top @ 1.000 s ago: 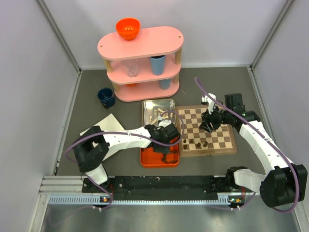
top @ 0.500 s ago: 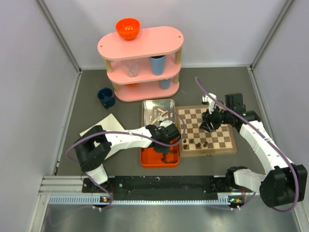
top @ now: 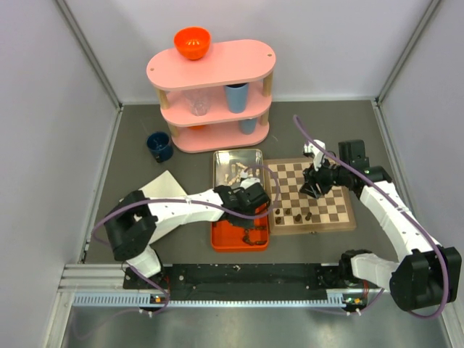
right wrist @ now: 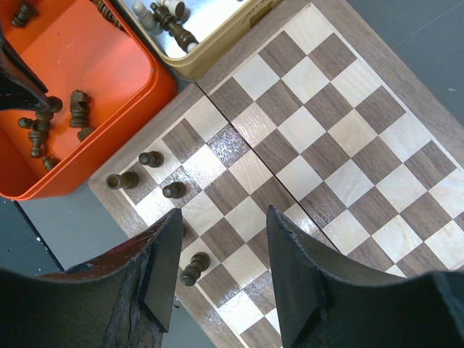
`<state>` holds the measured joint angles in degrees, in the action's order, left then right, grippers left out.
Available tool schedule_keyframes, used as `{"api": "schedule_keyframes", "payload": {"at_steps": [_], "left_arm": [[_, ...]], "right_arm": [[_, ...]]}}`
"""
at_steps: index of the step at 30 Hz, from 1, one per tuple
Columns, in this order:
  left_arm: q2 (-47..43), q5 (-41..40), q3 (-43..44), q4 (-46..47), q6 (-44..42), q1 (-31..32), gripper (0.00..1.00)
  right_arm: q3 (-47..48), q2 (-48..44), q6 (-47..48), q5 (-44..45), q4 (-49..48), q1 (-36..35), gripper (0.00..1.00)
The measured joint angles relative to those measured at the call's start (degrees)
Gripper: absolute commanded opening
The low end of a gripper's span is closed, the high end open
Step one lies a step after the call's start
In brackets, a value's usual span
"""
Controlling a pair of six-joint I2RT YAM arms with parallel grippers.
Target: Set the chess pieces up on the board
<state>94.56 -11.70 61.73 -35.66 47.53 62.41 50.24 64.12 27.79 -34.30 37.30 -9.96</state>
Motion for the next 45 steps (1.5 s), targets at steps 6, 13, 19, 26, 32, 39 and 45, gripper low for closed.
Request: {"api": "schedule_keyframes", "payload": {"at_steps": [6, 13, 19, 26, 32, 39, 45], "left_arm": [[-4.07, -0.17, 1.7, -2.08, -3.43, 0.0, 0.0], [-5.33, 0.26, 4.44, -3.39, -8.52, 0.0, 0.0], [-5.33, 2.16, 8.09, -3.41, -13.27, 0.0, 0.0], [-2.16, 7.93, 17.57, -0.37, -20.76, 0.0, 0.0], [7.61, 14.38, 26.88, 2.89, -26.6, -0.28, 0.0], [18.18, 21.9, 34.32, 2.86, -29.86, -1.6, 0.0], [21.46, 25.03, 36.04, 2.95, -30.12, -2.21, 0.0]], "right_arm": [[0.0, 0.0, 0.0, -0.02, 0.0, 0.0, 0.5], [0.0, 0.0, -0.24, -0.09, 0.0, 0.11, 0.5], [0.0, 0.0, -0.87, -0.35, 0.0, 1.44, 0.5], [0.0, -0.98, -3.67, -0.39, -1.53, 7.78, 0.5], [0.0, -2.97, -6.54, -0.33, -2.67, 14.53, 0.52], [0.0, -3.19, -8.87, 0.63, -4.0, 17.31, 0.54], [0.0, -3.19, -10.21, 2.14, -4.81, 18.49, 0.54]]}}
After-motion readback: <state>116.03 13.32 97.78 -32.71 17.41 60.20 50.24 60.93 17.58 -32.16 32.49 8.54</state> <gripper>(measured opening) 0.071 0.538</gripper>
